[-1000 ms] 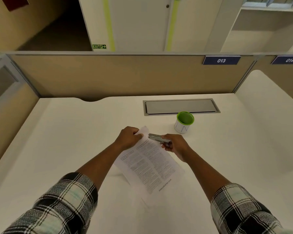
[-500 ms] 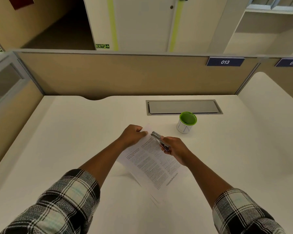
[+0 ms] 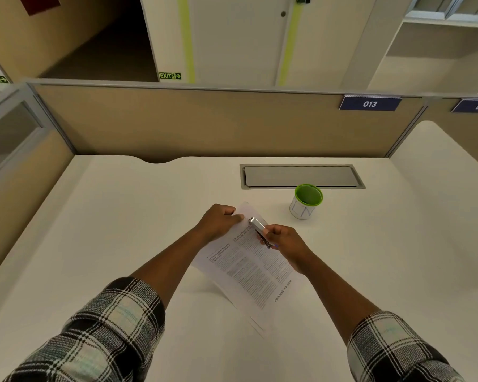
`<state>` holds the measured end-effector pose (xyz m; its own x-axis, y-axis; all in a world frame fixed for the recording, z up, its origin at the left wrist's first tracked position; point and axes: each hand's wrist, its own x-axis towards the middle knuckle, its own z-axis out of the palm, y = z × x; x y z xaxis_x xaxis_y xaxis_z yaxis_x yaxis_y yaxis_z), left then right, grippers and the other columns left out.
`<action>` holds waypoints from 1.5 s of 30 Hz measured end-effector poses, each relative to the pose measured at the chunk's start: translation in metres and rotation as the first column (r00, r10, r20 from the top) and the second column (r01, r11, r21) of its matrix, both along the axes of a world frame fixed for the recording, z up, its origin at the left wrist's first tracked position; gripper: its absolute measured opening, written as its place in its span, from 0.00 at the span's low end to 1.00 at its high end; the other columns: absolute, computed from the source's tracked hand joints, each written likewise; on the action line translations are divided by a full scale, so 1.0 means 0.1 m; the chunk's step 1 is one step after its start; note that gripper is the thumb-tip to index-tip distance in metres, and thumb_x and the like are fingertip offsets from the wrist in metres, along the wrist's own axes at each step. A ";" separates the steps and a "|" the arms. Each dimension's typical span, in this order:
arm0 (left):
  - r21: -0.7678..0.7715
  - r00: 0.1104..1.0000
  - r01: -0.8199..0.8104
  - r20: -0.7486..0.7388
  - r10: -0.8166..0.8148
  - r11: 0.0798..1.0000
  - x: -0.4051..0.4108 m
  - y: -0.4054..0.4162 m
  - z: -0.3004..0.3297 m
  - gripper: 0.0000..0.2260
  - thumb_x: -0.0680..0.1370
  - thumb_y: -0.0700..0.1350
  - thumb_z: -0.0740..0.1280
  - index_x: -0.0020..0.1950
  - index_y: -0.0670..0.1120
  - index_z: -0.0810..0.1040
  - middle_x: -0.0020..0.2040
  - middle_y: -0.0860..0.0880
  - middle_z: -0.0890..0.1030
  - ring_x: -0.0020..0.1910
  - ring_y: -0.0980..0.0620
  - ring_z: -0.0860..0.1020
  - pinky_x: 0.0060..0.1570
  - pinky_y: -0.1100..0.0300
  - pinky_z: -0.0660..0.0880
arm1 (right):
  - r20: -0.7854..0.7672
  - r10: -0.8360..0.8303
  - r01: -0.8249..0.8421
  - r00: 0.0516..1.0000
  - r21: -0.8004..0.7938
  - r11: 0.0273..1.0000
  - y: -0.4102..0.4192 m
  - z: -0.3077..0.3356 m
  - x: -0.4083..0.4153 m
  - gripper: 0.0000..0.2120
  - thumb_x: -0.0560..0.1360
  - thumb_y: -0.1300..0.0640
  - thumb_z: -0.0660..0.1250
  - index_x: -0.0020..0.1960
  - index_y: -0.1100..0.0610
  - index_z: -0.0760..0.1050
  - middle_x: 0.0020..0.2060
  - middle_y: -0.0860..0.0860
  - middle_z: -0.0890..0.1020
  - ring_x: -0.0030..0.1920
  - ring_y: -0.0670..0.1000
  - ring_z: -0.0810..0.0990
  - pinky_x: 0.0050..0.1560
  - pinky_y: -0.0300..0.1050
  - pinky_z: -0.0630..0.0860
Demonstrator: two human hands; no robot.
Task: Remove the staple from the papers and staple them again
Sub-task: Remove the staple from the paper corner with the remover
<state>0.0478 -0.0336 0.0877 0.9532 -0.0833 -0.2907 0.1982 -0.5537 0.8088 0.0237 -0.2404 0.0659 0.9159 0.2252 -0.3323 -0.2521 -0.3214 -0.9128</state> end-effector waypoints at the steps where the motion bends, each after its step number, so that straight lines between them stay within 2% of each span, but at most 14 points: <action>1: -0.003 1.000 0.003 0.000 -0.003 1.000 0.00 0.00 0.01 0.16 0.78 0.53 0.65 0.39 0.41 0.77 0.38 0.42 0.79 0.34 0.48 0.74 0.37 0.57 0.69 | 0.005 0.002 -0.002 1.000 0.001 1.000 0.01 0.00 -0.01 0.11 0.78 0.51 0.64 0.44 0.55 0.81 0.41 0.54 0.81 0.43 0.52 0.75 0.52 0.50 0.74; 4: -0.013 1.000 0.009 -0.001 -0.009 1.000 -0.02 -0.02 0.03 0.13 0.78 0.52 0.64 0.39 0.44 0.76 0.38 0.43 0.79 0.33 0.48 0.74 0.37 0.58 0.69 | 0.009 -0.001 0.001 1.000 0.023 1.000 0.03 0.01 -0.03 0.10 0.78 0.52 0.64 0.44 0.54 0.81 0.41 0.53 0.80 0.43 0.51 0.75 0.51 0.47 0.73; 13: -0.108 0.998 -0.033 -0.065 0.026 0.994 -0.05 -0.01 0.09 0.11 0.78 0.50 0.62 0.39 0.45 0.74 0.38 0.42 0.77 0.35 0.46 0.73 0.39 0.55 0.67 | -0.001 -0.021 0.021 1.000 0.047 0.999 0.07 0.03 -0.06 0.09 0.79 0.53 0.64 0.48 0.56 0.81 0.41 0.54 0.80 0.41 0.50 0.74 0.47 0.43 0.72; 17: -0.112 0.997 -0.039 -0.067 0.031 0.993 -0.05 -0.01 0.09 0.11 0.79 0.49 0.62 0.39 0.45 0.75 0.39 0.41 0.79 0.36 0.45 0.75 0.40 0.55 0.67 | 0.003 -0.024 0.023 1.000 0.037 0.999 0.08 0.04 -0.07 0.10 0.79 0.53 0.63 0.46 0.56 0.80 0.40 0.52 0.80 0.39 0.48 0.74 0.46 0.41 0.72; 22: -0.076 0.999 -0.032 -0.043 0.029 0.997 -0.06 -0.02 0.06 0.15 0.80 0.49 0.61 0.42 0.40 0.78 0.46 0.37 0.82 0.37 0.45 0.76 0.40 0.55 0.69 | 0.008 -0.035 0.035 0.999 0.024 0.999 0.11 0.05 -0.09 0.11 0.79 0.52 0.63 0.46 0.57 0.80 0.39 0.51 0.79 0.39 0.49 0.74 0.46 0.41 0.72; 25: -0.056 0.999 -0.022 -0.026 0.021 0.998 -0.06 -0.02 0.05 0.17 0.80 0.48 0.61 0.45 0.36 0.79 0.43 0.38 0.81 0.37 0.45 0.75 0.40 0.56 0.69 | 0.013 -0.043 0.043 0.999 0.032 0.999 0.11 0.05 -0.09 0.11 0.79 0.53 0.63 0.48 0.59 0.81 0.39 0.51 0.79 0.39 0.49 0.74 0.46 0.41 0.73; 29: -0.045 1.000 -0.010 0.011 0.011 0.999 -0.08 -0.01 0.03 0.16 0.80 0.47 0.62 0.42 0.35 0.78 0.41 0.37 0.81 0.36 0.45 0.75 0.39 0.55 0.69 | 0.014 -0.048 0.048 0.999 0.023 0.999 0.11 0.05 -0.10 0.11 0.79 0.53 0.64 0.51 0.60 0.80 0.40 0.50 0.79 0.40 0.48 0.75 0.46 0.40 0.73; 32: -0.033 0.999 0.013 0.053 -0.011 0.999 -0.11 -0.02 0.03 0.10 0.78 0.44 0.65 0.46 0.39 0.82 0.44 0.42 0.84 0.39 0.43 0.80 0.40 0.55 0.74 | 0.033 -0.064 0.064 0.997 0.012 0.998 0.13 0.06 -0.10 0.11 0.79 0.55 0.64 0.53 0.60 0.80 0.41 0.49 0.81 0.40 0.46 0.76 0.43 0.35 0.72; 36: 0.009 0.991 0.041 0.128 -0.042 0.999 -0.13 -0.02 0.01 0.05 0.75 0.45 0.70 0.48 0.45 0.83 0.43 0.49 0.84 0.38 0.50 0.81 0.41 0.55 0.78 | 0.073 -0.074 0.076 0.995 -0.023 0.997 0.14 0.07 -0.11 0.11 0.79 0.54 0.64 0.54 0.59 0.80 0.42 0.49 0.81 0.40 0.45 0.76 0.41 0.34 0.71; 39: 0.041 0.984 0.036 0.171 -0.043 0.999 -0.15 -0.03 -0.01 0.07 0.74 0.48 0.72 0.47 0.46 0.83 0.42 0.49 0.83 0.36 0.53 0.80 0.38 0.58 0.78 | 0.091 -0.081 0.082 0.993 -0.011 0.997 0.14 0.07 -0.12 0.11 0.78 0.54 0.65 0.55 0.58 0.80 0.43 0.50 0.81 0.42 0.45 0.77 0.42 0.34 0.72; 45: -0.017 0.984 -0.008 0.177 0.011 1.000 -0.17 -0.05 -0.02 0.11 0.73 0.51 0.73 0.41 0.44 0.83 0.37 0.47 0.83 0.33 0.47 0.79 0.34 0.58 0.74 | 0.170 -0.085 0.085 0.982 0.008 0.996 0.17 0.06 -0.12 0.09 0.78 0.54 0.66 0.56 0.54 0.79 0.51 0.50 0.83 0.53 0.49 0.80 0.51 0.37 0.75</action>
